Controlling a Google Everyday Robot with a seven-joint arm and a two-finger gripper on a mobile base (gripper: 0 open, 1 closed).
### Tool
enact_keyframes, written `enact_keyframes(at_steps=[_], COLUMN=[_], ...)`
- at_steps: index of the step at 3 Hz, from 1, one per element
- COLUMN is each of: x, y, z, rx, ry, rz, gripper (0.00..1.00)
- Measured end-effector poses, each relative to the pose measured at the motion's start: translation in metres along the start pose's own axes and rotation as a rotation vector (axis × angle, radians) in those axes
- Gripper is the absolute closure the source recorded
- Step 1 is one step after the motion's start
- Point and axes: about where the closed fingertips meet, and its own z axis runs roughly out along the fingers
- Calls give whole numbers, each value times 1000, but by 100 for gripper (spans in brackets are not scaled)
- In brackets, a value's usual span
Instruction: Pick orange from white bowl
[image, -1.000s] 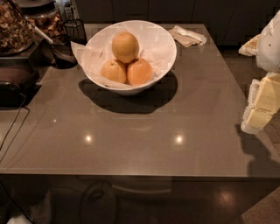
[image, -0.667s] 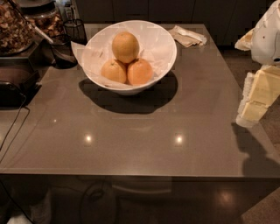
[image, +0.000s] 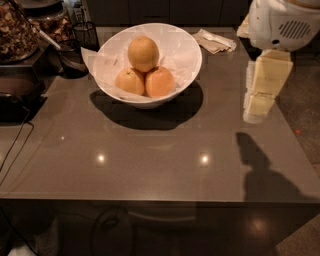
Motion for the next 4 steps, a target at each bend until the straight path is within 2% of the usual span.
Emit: enact_keyframes(at_steps=[1, 2, 3, 4], x=[-6, -14, -30, -68], y=[-5, -23, -61, -108], z=[-2, -1, 7, 16], rx=[21, 30, 11, 19], ry=[-12, -59, -71, -110], rz=[-7, 43, 113, 110], gripper=[0, 0, 0, 0])
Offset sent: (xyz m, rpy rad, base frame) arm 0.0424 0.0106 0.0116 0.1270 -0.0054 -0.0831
